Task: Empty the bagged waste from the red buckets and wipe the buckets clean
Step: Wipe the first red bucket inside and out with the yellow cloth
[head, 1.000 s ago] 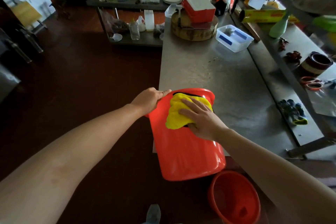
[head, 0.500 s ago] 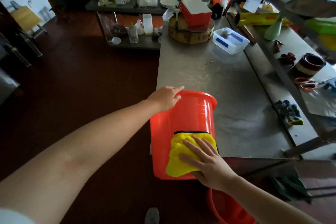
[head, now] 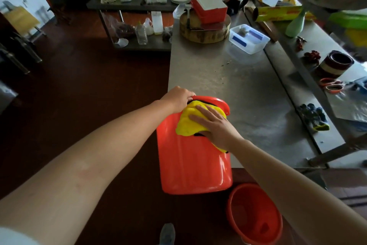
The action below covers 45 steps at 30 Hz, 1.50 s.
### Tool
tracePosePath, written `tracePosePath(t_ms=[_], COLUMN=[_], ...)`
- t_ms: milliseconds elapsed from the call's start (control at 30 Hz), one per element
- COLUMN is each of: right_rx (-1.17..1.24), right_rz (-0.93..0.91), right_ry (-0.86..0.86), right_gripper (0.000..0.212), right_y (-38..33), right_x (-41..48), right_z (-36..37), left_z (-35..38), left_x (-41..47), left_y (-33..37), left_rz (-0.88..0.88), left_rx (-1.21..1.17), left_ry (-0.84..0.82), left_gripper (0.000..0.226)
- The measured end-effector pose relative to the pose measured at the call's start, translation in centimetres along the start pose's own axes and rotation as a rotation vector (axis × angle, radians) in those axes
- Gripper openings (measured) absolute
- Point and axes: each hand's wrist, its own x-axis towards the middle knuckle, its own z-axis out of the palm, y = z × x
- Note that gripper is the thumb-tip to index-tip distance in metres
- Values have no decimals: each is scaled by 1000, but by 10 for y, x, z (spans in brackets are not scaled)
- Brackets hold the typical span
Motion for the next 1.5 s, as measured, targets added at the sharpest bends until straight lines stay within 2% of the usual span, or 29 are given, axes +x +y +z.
tracePosePath(t_ms=[133,333,433,567,633,767,1000,1133,1267,1333,1500], right_rx=[50,-61,-114,-120,-45,126,119,107,32,-25,-74], right_rz=[-22,-196,-243,-274,-224,-90,36,-62,-134,-190,-190], right_ry=[37,52,26,-27,-24,57,61,129,71,49,35], right_gripper=[57,84,75,69,69,60,60,58,76,78,87], right_y=[-11,-35,-37,-27,-22,-4,13,-7,-24,-32,-50], right_x=[-23,-129,-160,-141,-119,-61,16,-17,-74,-100,-121], right_z=[9,57,70,59,51,26,4,24,49,58,66], left_z=[-5,-8,-7,-5,-7,-10,-14,-13,-17,-21,-38], left_x=[0,-7,-11,-13,-12,-9,-16,-25,-34,-39,-36], left_y=[0,-6,-4,-4,-8,-16,-37,-49,-62,-64,-48], left_rz=[-39,-51,-51,-63,-65,-35,-14,-39,-69,-81,-125], left_rx=[-3,-47,-50,-69,-78,-89,-85,-119,-133,-121,59], left_ry=[-33,-53,-41,-37,-50,-73,-79,-78,-108,-138,-339], left_gripper=[30,15,12,10,14,35,41,41,41,43,44])
